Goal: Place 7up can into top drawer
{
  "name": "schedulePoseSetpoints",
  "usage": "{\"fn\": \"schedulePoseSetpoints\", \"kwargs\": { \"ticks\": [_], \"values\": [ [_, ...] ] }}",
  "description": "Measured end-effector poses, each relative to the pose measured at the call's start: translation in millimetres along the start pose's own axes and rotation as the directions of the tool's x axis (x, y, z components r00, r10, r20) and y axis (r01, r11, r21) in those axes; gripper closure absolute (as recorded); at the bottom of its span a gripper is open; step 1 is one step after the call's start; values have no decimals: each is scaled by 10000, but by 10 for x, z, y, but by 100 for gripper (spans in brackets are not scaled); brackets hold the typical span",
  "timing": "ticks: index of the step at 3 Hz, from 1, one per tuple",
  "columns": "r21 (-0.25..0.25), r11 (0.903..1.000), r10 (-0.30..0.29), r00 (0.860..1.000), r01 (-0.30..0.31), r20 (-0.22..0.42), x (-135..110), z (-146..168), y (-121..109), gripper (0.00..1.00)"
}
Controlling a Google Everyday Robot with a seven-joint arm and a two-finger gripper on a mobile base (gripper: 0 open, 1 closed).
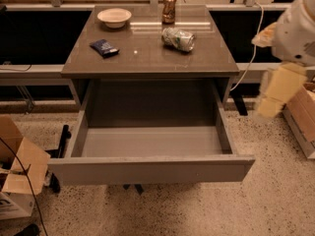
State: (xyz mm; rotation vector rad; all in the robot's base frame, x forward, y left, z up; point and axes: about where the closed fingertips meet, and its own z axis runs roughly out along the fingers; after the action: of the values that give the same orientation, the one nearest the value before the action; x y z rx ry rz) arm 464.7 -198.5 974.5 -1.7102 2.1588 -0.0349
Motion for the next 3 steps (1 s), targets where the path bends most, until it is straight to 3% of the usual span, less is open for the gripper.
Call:
{"fn": "schedulePoseSetpoints", "kwargs": {
  "ticks": [1, 2, 3],
  "values": [
    [-31, 9998, -187, 9913, 192, 1301, -346, 217, -398, 0],
    [35, 9995, -306, 9732, 306, 2277, -710, 406, -926, 0],
    [502, 9983, -408, 9652, 288, 2582, -796, 242, -1093, 0]
  ]
}}
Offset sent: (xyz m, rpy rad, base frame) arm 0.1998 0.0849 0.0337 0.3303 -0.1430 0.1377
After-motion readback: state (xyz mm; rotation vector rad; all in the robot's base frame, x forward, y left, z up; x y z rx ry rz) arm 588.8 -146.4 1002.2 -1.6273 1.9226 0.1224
